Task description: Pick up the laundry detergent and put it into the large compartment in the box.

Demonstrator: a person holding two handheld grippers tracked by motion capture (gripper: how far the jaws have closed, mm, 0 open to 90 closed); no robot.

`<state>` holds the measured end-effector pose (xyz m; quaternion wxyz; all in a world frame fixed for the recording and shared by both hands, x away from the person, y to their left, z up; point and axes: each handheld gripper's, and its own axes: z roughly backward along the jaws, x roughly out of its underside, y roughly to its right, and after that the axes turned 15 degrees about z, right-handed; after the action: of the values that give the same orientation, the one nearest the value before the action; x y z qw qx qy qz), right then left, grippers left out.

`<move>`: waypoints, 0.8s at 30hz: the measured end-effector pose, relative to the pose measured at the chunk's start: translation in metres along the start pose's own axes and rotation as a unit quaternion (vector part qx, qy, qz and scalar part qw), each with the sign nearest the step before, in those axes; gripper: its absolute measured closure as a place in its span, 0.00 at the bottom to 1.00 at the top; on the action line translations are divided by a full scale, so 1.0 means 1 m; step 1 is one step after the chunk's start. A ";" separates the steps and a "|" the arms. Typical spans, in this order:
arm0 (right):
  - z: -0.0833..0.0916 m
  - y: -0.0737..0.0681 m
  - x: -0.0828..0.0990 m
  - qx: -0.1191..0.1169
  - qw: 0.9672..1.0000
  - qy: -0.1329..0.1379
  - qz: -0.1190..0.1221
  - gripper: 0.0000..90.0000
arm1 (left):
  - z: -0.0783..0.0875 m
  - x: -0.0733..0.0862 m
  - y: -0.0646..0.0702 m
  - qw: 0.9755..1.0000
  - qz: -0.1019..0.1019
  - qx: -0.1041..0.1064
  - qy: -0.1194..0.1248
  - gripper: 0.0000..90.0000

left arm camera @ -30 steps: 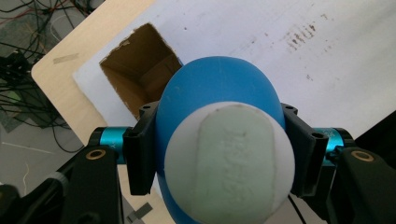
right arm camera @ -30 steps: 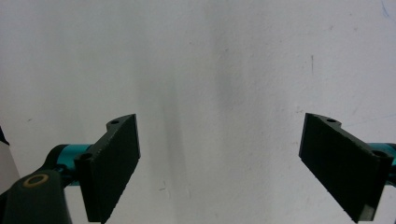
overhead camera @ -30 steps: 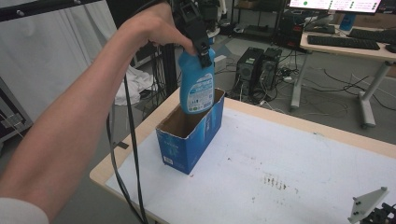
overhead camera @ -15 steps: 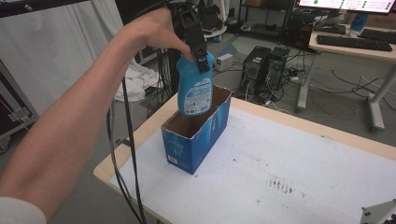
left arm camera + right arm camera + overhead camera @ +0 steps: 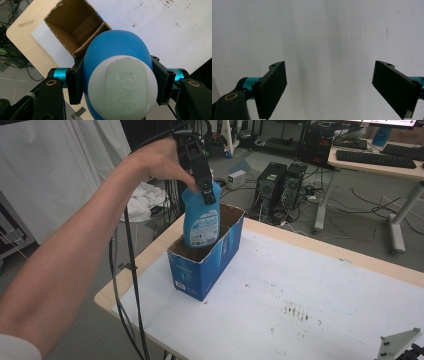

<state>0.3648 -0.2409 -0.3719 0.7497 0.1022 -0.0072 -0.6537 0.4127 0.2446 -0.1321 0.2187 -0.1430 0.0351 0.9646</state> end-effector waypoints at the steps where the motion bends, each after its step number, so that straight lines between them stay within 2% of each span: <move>1: -0.001 0.000 -0.001 0.000 1.000 0.000 0.000 0.13 | -0.010 0.002 -0.001 1.000 -0.005 0.000 -0.006 0.43; 7: -0.004 0.001 -0.003 -0.003 1.000 -0.003 0.002 0.13 | -0.026 0.006 -0.003 1.000 -0.024 -0.003 -0.015 0.43; 24: -0.010 -0.001 -0.004 -0.009 1.000 -0.010 -0.001 0.13 | -0.076 0.021 -0.008 0.998 -0.057 0.015 -0.033 0.43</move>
<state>0.3649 -0.2359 -0.3816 0.7499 0.0887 -0.0090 -0.6555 0.4176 0.2508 -0.2108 0.2761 -0.1096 0.0338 0.9543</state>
